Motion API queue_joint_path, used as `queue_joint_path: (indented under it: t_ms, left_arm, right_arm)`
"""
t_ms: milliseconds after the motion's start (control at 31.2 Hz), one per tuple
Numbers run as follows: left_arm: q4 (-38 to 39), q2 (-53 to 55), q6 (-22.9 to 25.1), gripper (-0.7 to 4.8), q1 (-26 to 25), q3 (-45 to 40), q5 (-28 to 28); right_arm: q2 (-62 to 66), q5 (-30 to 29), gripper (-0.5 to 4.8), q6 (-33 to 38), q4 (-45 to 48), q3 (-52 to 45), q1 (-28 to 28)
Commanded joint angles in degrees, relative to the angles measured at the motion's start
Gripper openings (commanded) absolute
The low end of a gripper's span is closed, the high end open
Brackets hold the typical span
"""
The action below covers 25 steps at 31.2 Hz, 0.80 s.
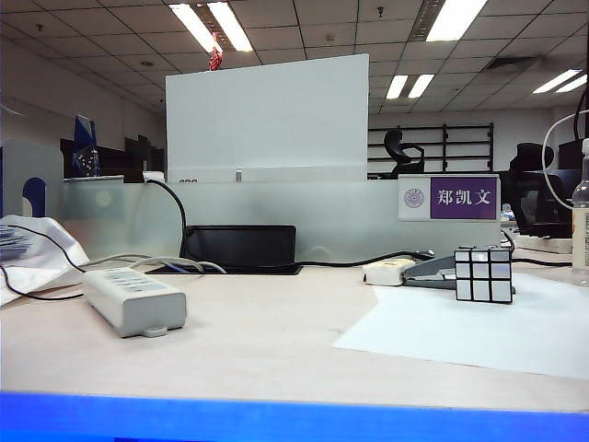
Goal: Press the button on the power strip.
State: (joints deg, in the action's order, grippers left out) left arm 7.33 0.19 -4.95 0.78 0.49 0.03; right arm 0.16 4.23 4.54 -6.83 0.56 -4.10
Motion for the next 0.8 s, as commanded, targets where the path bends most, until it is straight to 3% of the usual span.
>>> queue_joint_path:
  t_ms: [32, 192, 352, 801]
  left_arm:
    - [-0.44, -0.07, 0.07, -0.05, -0.04, 0.04, 0.46]
    - [-0.79, -0.07, 0.63, -0.05, -0.04, 0.04, 0.5]
    - [-1.46, -0.09, 2.05, -0.05, -0.04, 0.04, 4.33]
    - [-4.87, -0.07, 2.14, -0.05, -0.04, 0.04, 3.67]
  right_arm:
    - [-0.09, -0.28, 0.0, 0.15, 0.66, -0.11, 0.0]
    - [-0.09, -0.28, -0.01, 0.15, 0.66, -0.11, 0.0]
    - [-0.09, -0.28, 0.0, 0.15, 0.66, -0.11, 0.0]
    - [-0.09, -0.28, 0.0, 0.15, 0.66, -0.11, 0.0]
